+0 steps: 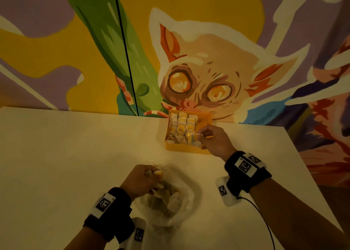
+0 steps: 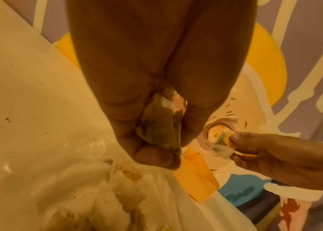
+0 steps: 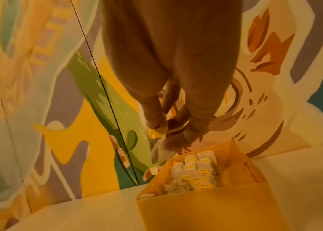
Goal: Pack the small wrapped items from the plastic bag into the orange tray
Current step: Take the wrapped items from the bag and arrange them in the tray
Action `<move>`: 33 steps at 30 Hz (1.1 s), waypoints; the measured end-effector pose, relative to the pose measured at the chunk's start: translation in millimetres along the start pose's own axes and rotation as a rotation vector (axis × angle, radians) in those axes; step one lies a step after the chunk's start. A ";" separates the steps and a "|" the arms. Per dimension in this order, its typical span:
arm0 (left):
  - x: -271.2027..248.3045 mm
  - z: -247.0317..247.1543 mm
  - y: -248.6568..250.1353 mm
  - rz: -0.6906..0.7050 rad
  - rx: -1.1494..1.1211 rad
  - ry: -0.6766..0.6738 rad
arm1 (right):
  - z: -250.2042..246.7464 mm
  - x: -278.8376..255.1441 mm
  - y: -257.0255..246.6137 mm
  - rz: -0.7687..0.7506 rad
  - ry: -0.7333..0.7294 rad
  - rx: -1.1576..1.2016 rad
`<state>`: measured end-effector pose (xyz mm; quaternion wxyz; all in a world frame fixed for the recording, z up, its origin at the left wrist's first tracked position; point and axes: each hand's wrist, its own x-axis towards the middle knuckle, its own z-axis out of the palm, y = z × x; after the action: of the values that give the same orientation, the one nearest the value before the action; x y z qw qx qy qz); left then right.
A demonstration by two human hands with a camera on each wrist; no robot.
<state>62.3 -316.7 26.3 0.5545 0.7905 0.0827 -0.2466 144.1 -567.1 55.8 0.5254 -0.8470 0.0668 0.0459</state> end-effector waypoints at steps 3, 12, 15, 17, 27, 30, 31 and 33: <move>6.8 0.1 2.3 0.024 0.039 -0.028 | 0.4 22.7 8.3 0.033 0.013 -0.175; 24.0 0.6 8.2 0.018 0.074 -0.028 | 24.8 72.1 29.7 0.167 -0.139 -0.448; 26.0 -0.9 7.5 0.012 0.043 -0.030 | 32.7 80.8 34.4 0.191 -0.206 -0.559; 26.5 -0.7 6.5 0.004 0.031 -0.031 | 36.8 86.4 35.7 0.210 -0.245 -0.621; 22.7 0.2 1.3 -0.021 0.046 -0.042 | 36.9 100.4 37.8 0.294 -0.190 -0.518; 20.3 0.9 2.8 -0.015 0.033 -0.043 | 34.2 96.4 40.0 0.276 -0.234 -0.512; 19.4 1.0 3.5 -0.011 0.023 -0.045 | 33.4 94.2 39.5 0.272 -0.238 -0.512; 17.1 1.2 5.4 -0.007 -0.009 -0.047 | 30.4 86.1 34.8 0.245 -0.213 -0.492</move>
<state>78.9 -322.3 22.3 0.5591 0.7816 0.0734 -0.2666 223.2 -560.7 -1.1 0.2988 -0.9249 0.1000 0.2127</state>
